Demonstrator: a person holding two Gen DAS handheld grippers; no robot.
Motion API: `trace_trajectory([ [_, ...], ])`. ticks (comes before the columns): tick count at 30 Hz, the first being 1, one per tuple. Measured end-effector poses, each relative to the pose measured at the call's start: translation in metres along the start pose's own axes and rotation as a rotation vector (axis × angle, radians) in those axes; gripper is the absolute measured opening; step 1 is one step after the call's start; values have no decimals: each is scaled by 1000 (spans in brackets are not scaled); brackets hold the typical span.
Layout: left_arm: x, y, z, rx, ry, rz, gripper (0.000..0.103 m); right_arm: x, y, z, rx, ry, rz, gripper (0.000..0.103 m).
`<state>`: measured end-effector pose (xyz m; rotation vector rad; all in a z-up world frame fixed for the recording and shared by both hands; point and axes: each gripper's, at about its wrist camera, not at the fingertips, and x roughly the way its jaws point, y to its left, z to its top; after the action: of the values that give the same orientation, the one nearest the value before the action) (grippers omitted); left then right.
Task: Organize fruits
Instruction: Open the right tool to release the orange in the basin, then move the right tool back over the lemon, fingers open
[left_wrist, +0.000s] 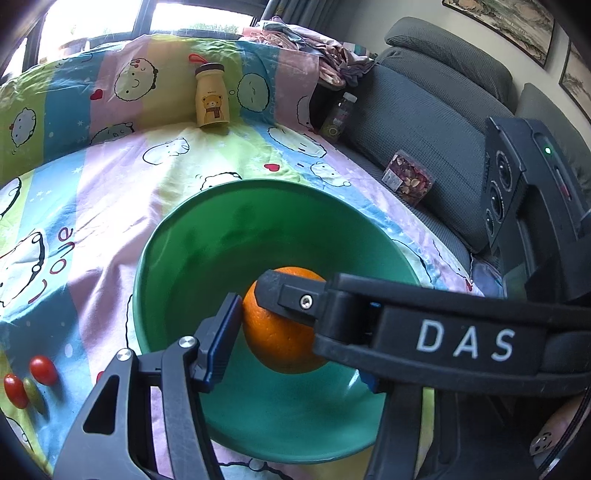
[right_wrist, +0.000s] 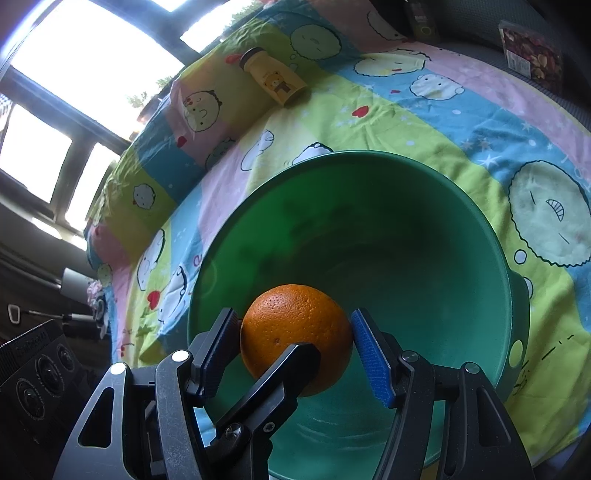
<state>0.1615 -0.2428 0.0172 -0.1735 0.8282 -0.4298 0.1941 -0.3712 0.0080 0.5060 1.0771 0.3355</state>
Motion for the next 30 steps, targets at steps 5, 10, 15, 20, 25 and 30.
trace_trajectory([
  [5,3,2,2,-27,21,-21,51,-1,0,2,0,-9,18,67],
  [10,3,2,2,-28,27,1,50,1,1,0,-3,-7,-6,67],
  [15,-2,2,1,-48,31,-12,51,-6,8,-2,-41,-48,-42,67],
  [20,-17,1,0,-48,-6,7,52,-15,15,-3,-73,-92,-45,67],
  [25,-45,9,-6,-78,-54,1,59,-23,28,-7,-120,-137,-37,69],
  [30,-96,29,-20,-128,-161,38,67,-27,41,-12,-159,-174,-33,69],
])
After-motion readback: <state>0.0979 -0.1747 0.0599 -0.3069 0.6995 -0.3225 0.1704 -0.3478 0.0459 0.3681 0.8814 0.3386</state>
